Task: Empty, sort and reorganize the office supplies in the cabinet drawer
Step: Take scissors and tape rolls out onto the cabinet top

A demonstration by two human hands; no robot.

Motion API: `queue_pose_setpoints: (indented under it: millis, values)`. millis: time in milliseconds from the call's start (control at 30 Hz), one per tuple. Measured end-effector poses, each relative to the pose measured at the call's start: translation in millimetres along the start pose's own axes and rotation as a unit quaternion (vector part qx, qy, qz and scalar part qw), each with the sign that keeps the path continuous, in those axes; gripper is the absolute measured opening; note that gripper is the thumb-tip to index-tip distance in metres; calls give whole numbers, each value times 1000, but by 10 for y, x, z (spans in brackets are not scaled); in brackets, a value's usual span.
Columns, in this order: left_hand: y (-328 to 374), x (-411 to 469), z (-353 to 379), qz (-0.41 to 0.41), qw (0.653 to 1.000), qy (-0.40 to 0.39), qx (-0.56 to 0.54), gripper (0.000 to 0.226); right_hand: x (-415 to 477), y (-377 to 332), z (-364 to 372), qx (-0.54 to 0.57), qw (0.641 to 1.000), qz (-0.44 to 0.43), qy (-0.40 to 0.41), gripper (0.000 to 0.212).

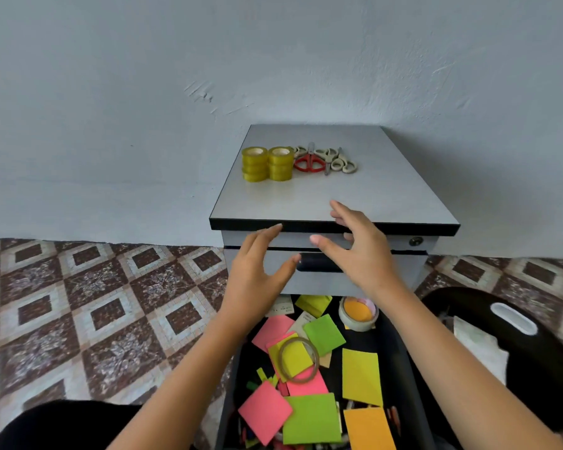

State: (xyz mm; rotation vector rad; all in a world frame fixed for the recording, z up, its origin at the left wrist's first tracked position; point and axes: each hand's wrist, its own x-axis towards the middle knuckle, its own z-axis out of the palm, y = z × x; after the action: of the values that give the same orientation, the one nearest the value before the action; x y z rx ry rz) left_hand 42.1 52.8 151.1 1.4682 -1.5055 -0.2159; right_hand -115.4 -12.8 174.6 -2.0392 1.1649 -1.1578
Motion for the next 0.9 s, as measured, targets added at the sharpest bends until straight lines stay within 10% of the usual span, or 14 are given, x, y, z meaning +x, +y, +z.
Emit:
queue_pose_setpoints:
  millis: [900]
  values:
    - [-1308,-1319,1236,-246,942,-212,80,68,-1377,1809,768,-44,946,321,-25,69]
